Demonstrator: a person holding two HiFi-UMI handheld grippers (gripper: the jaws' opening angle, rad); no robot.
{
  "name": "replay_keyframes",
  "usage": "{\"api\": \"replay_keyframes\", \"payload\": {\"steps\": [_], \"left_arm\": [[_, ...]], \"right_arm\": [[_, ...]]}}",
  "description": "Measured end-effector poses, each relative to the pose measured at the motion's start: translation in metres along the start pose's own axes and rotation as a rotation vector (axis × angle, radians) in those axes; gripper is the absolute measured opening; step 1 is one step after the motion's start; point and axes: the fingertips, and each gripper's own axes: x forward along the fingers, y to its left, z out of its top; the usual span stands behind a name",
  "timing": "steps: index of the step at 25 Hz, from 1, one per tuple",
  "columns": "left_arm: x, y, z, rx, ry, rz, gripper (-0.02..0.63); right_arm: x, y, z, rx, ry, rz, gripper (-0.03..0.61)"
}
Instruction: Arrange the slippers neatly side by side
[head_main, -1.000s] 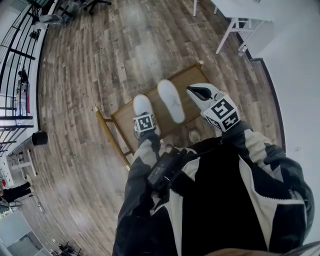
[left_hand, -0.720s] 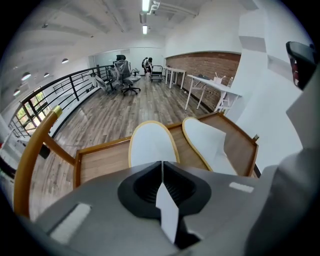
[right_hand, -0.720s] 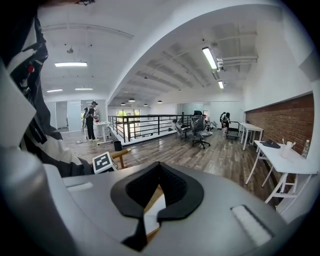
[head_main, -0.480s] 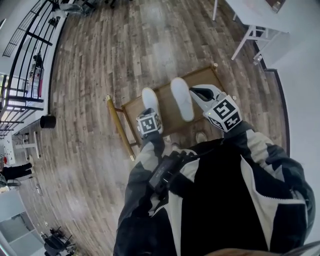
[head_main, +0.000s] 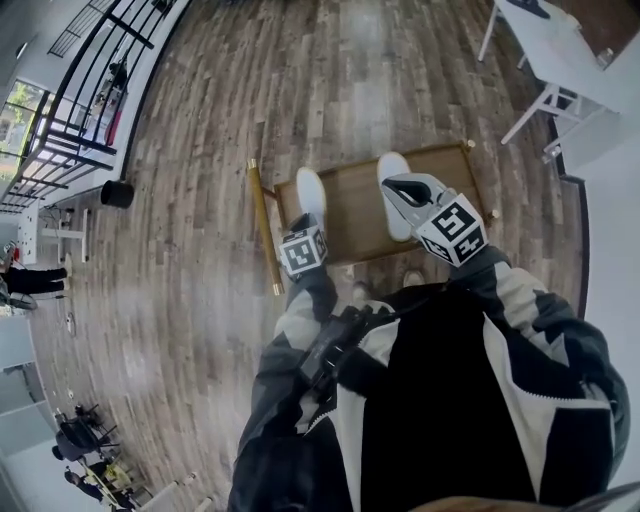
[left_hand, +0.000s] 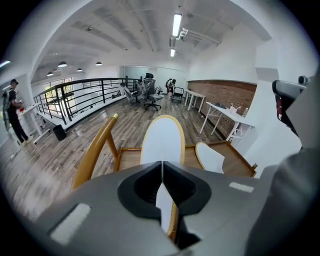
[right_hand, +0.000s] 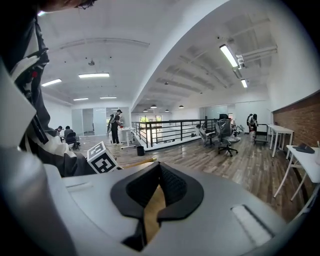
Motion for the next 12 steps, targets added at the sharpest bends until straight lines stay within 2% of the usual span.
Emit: {"api": "replay_keyframes", "payload": {"steps": [7, 12], "left_arm": [[-0.012, 0.027, -0.011, -0.022, -0.016, 0.054, 0.031], [-0.007, 0.041, -0.017, -0.024, 0.010, 0.075, 0.031]], "right_arm": [[0.017, 0.018, 0.002, -0.019, 0.003, 0.053, 0.005], [0.018, 0.019, -0.001, -0.023, 0.017, 0.046, 0.005]]}}
